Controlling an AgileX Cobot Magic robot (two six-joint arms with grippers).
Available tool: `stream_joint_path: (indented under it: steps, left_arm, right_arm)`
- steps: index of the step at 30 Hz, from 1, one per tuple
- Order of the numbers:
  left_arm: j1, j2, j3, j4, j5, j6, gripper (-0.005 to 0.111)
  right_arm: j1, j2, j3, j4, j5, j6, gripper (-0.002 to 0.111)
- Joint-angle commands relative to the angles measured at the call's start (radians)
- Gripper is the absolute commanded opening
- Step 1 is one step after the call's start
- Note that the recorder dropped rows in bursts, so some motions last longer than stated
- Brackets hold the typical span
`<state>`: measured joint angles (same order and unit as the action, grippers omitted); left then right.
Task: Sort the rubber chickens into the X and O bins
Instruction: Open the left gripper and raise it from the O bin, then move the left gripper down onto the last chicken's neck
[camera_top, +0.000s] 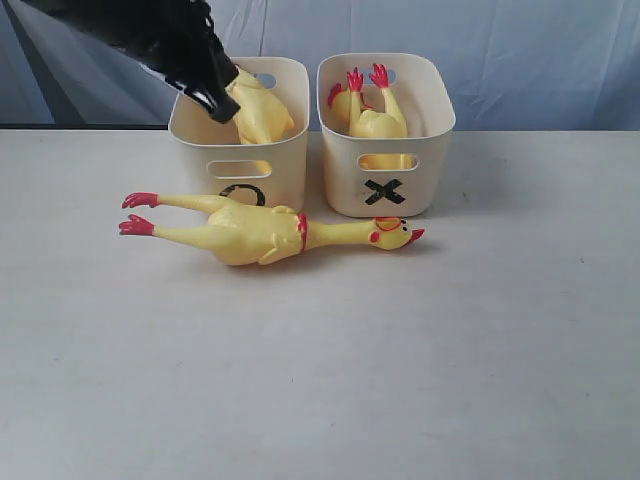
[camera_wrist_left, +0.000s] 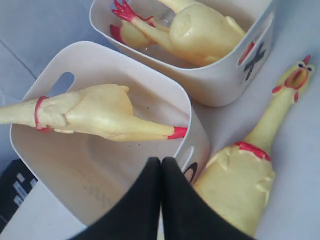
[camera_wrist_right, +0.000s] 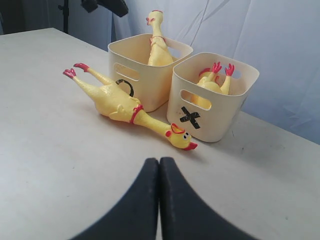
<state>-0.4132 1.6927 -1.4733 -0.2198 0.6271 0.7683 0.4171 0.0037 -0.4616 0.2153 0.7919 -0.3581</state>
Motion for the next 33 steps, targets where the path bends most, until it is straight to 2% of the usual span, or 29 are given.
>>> stream_joint_path:
  steps: [1,12,15,21,26,33]
  left_arm:
    - [-0.076,-0.032,0.09,0.124,-0.075,-0.008,0.0]
    - [-0.285,-0.018,0.198,0.286,-0.183,-0.002,0.0]
    - [-0.323,0.014,0.199,0.323,-0.188,0.0,0.0]
    - [-0.356,0.101,0.199,0.328,-0.229,-0.002,0.0]
    - [-0.364,0.168,0.199,0.334,-0.292,-0.002,0.014]
    - [-0.366,0.256,0.199,0.349,-0.395,-0.002,0.052]
  right_arm:
    - [0.003,-0.004,-0.004,0.001,-0.001,0.001,0.0]
    - [0.003,-0.004,-0.004,0.001,-0.001,0.001,0.0]
    - [0.003,-0.004,-0.004,0.001,-0.001,0.001,0.0]
    - [0.003,-0.004,-0.004,0.001,-0.001,0.001,0.0]
    - [0.003,-0.004,-0.004,0.001,-0.001,0.001,0.0]
    - [0.003,-0.004,-0.004,0.001,-0.002,0.001,0.0]
